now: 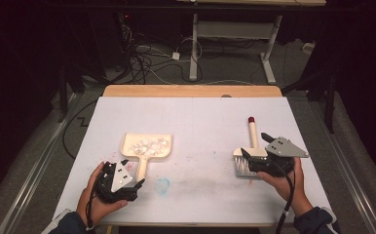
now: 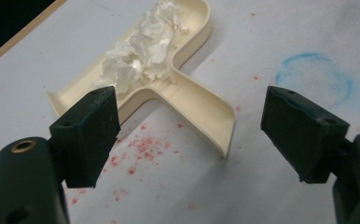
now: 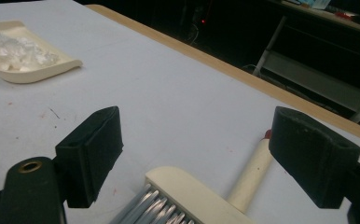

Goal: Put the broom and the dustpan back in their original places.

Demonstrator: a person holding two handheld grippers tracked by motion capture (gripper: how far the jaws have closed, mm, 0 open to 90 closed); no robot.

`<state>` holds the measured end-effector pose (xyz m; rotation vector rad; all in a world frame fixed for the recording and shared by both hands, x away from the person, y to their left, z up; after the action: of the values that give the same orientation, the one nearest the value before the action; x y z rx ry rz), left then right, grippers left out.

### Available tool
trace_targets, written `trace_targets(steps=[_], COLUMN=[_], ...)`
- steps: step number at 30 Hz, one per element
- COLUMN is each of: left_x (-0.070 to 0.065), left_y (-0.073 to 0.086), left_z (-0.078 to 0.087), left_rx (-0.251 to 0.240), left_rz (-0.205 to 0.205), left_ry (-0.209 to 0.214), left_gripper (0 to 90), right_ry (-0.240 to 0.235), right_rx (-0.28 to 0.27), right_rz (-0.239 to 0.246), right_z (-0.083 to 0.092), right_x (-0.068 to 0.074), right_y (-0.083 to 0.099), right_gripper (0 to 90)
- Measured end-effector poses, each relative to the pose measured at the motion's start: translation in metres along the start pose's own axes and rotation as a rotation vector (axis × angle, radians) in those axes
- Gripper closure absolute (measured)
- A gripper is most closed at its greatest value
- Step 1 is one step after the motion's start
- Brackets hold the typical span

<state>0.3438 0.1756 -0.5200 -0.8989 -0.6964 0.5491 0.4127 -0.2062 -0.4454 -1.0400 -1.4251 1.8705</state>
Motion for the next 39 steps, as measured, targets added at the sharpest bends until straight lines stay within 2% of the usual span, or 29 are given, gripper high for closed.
trace_targets(steps=[13, 16, 24, 28, 31, 36, 39], left_x=[-0.002, -0.002, -0.003, -0.003, -0.004, -0.004, -0.005], left_y=[0.001, 0.001, 0.002, 0.002, 0.003, 0.003, 0.002], left_z=[-0.001, -0.002, -0.002, -0.003, -0.004, -0.006, -0.007], left_rx=[0.006, 0.008, 0.014, 0.013, 0.014, 0.017, 0.010], left_rz=[-0.008, -0.009, -0.013, -0.016, -0.015, -0.015, -0.012], left_ry=[0.008, 0.009, 0.013, 0.018, 0.023, 0.032, 0.036], left_gripper=[19.0, 19.0, 19.0, 19.0, 19.0, 19.0, 19.1], right_ry=[-0.024, -0.017, -0.015, -0.012, 0.001, -0.016, -0.014], right_rx=[-0.014, -0.010, -0.007, 0.000, 0.009, 0.011, 0.007], right_rz=[0.020, 0.036, 0.042, 0.061, 0.094, 0.092, 0.070], right_z=[0.017, 0.021, 0.029, 0.033, 0.035, 0.039, 0.042], right_x=[0.008, 0.008, 0.008, 0.007, 0.007, 0.010, 0.010], right_y=[-0.001, -0.001, 0.003, 0.008, 0.014, 0.022, 0.028], right_gripper=[19.8, 20.3, 20.6, 20.5, 20.5, 20.5, 20.6])
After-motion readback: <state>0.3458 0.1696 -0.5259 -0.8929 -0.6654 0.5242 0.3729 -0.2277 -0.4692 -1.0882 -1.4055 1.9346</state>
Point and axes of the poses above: each handheld gripper's, and its own axes: z roughly backward along the jaws, y roughly out of its underside, x roughly to its left, the point moved 9 cm from there along -z, roughly forward along the jaws, and after that the axes turned 15 degrees about -x, right-handed, at the moved point
